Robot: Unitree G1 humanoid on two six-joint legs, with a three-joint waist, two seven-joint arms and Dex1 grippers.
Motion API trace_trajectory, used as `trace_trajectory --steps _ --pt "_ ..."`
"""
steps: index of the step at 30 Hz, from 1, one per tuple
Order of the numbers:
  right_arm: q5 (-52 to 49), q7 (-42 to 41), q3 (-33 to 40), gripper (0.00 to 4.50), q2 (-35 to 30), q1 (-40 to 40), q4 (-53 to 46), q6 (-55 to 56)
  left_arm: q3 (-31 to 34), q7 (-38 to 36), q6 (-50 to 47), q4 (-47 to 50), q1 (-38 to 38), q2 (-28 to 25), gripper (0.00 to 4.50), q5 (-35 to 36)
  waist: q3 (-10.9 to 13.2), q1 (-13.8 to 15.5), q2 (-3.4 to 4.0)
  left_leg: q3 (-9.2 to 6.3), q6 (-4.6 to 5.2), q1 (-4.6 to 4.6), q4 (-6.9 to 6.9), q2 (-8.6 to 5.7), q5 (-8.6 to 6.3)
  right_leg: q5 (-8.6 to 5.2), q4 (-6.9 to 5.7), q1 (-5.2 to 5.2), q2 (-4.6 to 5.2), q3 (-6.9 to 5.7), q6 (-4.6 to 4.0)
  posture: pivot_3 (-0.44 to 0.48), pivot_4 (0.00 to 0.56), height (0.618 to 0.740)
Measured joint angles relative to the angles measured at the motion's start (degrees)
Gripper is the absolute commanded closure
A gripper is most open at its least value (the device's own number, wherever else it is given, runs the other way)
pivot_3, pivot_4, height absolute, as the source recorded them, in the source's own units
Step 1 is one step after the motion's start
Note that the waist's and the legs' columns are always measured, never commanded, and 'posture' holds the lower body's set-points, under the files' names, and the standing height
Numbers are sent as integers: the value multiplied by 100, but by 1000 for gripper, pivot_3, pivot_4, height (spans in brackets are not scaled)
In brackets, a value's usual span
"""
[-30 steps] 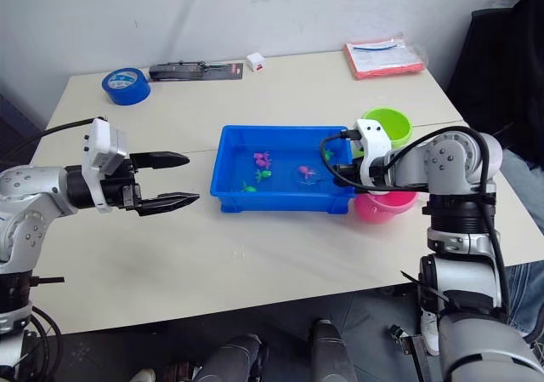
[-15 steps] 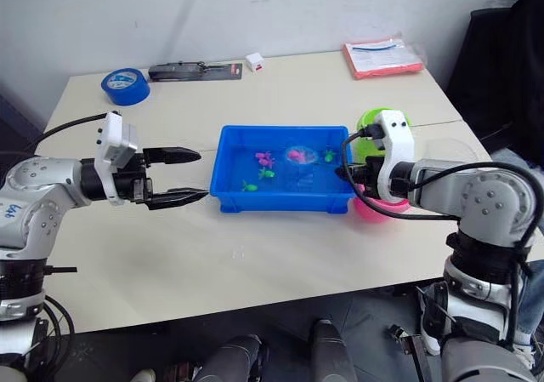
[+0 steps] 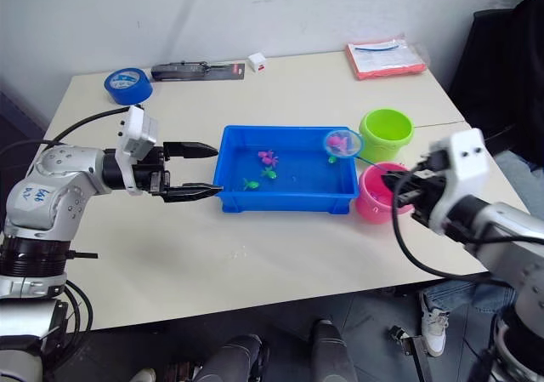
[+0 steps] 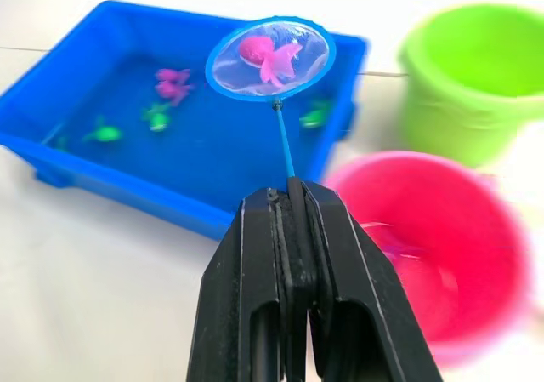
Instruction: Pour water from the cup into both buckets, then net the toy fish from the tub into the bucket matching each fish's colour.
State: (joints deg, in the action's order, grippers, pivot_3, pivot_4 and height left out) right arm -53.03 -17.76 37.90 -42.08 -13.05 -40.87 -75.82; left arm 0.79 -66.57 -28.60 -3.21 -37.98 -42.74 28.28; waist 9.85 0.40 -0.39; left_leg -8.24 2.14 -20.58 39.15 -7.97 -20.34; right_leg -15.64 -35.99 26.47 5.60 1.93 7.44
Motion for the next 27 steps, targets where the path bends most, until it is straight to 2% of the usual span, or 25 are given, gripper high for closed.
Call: trace_trajectory --steps 2,8,11,20,27 --pt "183 -183 285 3725 -246 543 -199 339 -22 -57 62 -23 -20 13 0 -40 0 10 0 2 0 3 -1 1 0 0 -1 0 -1 3 0 0 150 740" --pt "878 -402 501 3725 -557 1271 -266 1219 -67 -153 186 -214 -129 93 0 -120 0 46 0 15 0 14 0 1 0 0 1 -2 -2 14 0 0 150 740" --pt "1783 -574 275 3725 -765 2015 -377 2106 -126 -196 319 -353 -201 202 0 -180 -1 104 -1 17 0 14 2 0 0 0 3 -2 -4 14 0 0 150 740" --pt "4083 -916 -362 3725 -873 3286 -121 4612 -183 -317 499 -650 -412 363 0 -279 -1 109 -2 20 0 16 5 -3 0 0 2 -3 -6 17 1 0 150 740" --pt "5683 -889 -385 3725 -724 3846 372 6320 -186 -416 532 -661 -410 375 0 -300 -1 99 -2 25 0 21 5 -3 0 0 0 -4 -11 23 0 0 150 740"
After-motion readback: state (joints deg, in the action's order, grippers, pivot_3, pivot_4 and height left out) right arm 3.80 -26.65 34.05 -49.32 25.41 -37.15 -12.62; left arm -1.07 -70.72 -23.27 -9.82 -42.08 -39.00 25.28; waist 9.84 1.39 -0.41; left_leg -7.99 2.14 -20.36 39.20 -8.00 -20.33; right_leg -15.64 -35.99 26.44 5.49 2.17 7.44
